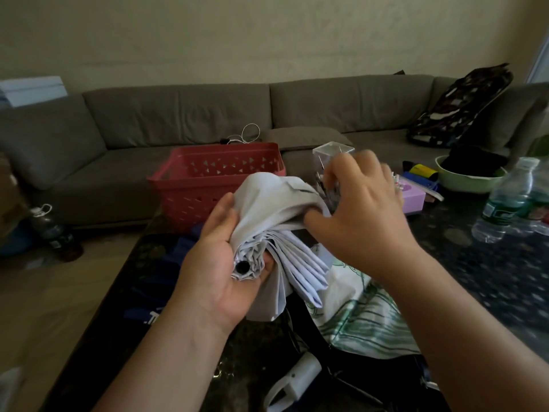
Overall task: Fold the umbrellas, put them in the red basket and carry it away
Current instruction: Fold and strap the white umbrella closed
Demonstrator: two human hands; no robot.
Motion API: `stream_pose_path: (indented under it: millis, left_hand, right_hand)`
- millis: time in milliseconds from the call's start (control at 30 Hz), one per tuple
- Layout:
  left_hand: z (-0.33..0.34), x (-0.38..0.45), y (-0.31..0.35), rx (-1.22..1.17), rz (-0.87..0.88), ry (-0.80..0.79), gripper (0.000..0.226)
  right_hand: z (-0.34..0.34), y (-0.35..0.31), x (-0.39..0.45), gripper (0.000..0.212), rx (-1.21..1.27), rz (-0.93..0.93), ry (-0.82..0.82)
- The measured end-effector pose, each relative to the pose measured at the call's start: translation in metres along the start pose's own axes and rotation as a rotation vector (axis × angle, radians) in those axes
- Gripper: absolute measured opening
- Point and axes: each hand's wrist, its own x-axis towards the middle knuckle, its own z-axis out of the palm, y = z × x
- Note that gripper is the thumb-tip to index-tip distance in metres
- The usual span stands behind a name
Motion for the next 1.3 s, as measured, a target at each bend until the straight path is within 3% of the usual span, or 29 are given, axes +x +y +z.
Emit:
stream_pose_path:
  millis: [100, 167, 300, 433, 500, 600, 667, 733, 833, 967, 1067, 1100, 1167, 1233, 1300]
  left_hand:
    - [0.001, -0.001, -0.002, -0.045, -0.025, -0.004, 0.027]
    - [0.0, 0.0, -0.001, -0.058, -0.027, -0.01, 0.027]
    - [-0.001, 0.002, 0.004, -0.034, 0.043, -0.02, 0.029]
    - [0.003, 0.002, 0.008, -0.068, 0.184, -0.012, 0.03]
    - [0.003, 0.001, 0.011, -0.067, 0.224, -0.044, 0.028]
    - [0.003, -0.002, 0.014, -0.054, 0.245, -0.111, 0.022]
    - [0.005, -0.004, 0.015, -0.069, 0.243, -0.149, 0.021]
    - [0.008, -0.005, 0.015, -0.11, 0.225, -0.179, 0.022]
    - [0.008, -0.006, 0.018, -0.146, 0.2, -0.149, 0.024]
    - [0.002, -0.007, 0.023, -0.042, 0.248, -0.15, 0.024]
    - [-0.004, -0.008, 0.024, 0.114, 0.295, -0.176, 0.039]
    - [-0.006, -0.01, 0.024, 0.133, 0.295, -0.222, 0.049]
    - [-0.01, -0.011, 0.026, 0.172, 0.295, -0.316, 0.066]
    - [-0.011, -0.014, 0.025, 0.245, 0.306, -0.398, 0.075]
    - [-0.01, -0.017, 0.022, 0.289, 0.283, -0.45, 0.083]
  right_hand:
    - [0.009, -0.003, -0.007, 0.032, -0.048, -0.249, 0.076]
    - [0.017, 0.005, -0.006, 0.02, -0.077, -0.267, 0.105]
    - [0.019, 0.019, -0.009, 0.018, 0.198, -0.087, 0.078]
    - [0.048, -0.005, -0.044, 0.024, 0.551, 0.198, -0.091]
    - [0.049, -0.003, -0.04, 0.025, 0.584, 0.215, -0.037]
    - [0.03, 0.013, -0.021, 0.033, 0.364, -0.008, 0.206]
    - [0.033, 0.016, -0.027, 0.032, 0.185, -0.181, 0.27]
    - [0.045, 0.008, -0.04, 0.026, 0.377, -0.079, 0.12]
    - [0.061, -0.016, -0.052, 0.026, 0.854, 0.258, -0.207]
    - [0.053, -0.005, -0.043, 0.021, 0.746, 0.175, -0.231]
    - [0.023, 0.015, -0.026, 0.018, 0.812, 0.04, -0.523]
    - [0.014, 0.018, -0.021, 0.018, 0.905, 0.026, -0.553]
    - [0.005, 0.021, -0.009, 0.017, 1.068, 0.042, -0.398]
    - [0.007, 0.022, -0.003, 0.021, 1.021, 0.028, -0.241]
    - [0.013, 0.02, -0.001, 0.039, 0.928, 0.003, -0.21]
